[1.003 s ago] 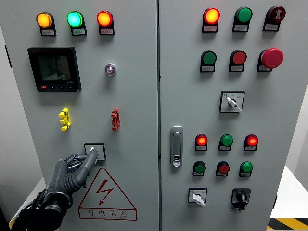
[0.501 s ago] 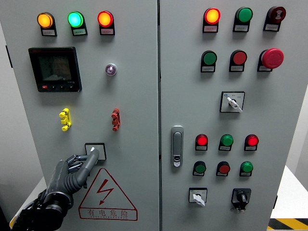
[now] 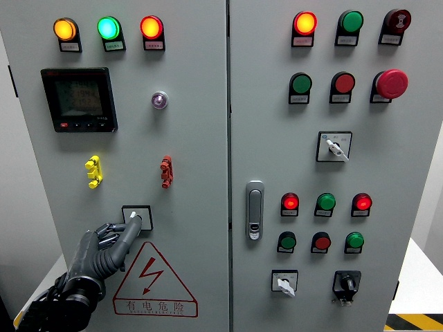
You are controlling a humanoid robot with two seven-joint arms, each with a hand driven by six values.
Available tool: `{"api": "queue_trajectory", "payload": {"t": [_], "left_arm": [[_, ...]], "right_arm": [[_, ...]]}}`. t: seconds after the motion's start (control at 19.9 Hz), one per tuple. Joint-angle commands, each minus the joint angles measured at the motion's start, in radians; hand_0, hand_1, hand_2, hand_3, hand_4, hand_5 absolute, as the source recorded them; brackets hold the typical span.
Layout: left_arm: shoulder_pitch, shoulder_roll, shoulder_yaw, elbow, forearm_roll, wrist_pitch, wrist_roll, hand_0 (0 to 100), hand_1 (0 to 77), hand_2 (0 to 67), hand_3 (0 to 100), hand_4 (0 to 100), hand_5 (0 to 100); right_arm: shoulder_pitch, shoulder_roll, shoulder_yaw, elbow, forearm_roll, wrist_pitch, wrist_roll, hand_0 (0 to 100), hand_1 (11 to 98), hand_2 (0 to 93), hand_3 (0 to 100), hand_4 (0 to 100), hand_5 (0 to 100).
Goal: Turn on light switch 1
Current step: 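Twist the rotary switch knob clockwise with the left hand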
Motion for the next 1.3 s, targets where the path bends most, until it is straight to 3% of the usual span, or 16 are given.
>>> {"api": "queue_trajectory", "payload": {"t": [0.0, 0.35, 0.6, 1.25], "left_arm": [[-0.006, 0.0, 0.0, 0.0, 0.0, 0.0, 0.0, 41, 50.7, 51.7, 94, 100, 92], [-0.012, 0.0, 0.003, 0.003, -0.002, -0.002, 0.0, 44, 47.4, 51.9, 94, 100, 93], [-0.014, 0.0, 0.003, 0.003, -0.002, -0.002, 0.012, 43, 49.0, 51.9, 94, 100, 93], [-0.018, 0.0, 0.014, 0.005, -0.002, -0.005, 0.014, 59, 48.7, 52.1, 95, 100, 95]], "right_arm": [[0.0, 0.0, -0.001, 0.0, 0.0, 0.001, 0.0, 0, 19.5, 0.0, 20, 19, 10], [0.0, 0.0, 0.001, 0.0, 0.0, 0.001, 0.0, 0, 19.8, 0.0, 20, 19, 10], [0.0, 0.0, 0.001, 0.0, 0.0, 0.001, 0.0, 0, 19.9, 0.0, 20, 19, 10], [0.0, 0.0, -0.001, 0.0, 0.0, 0.001, 0.0, 0, 19.4, 0.0, 20, 19, 10]]}}
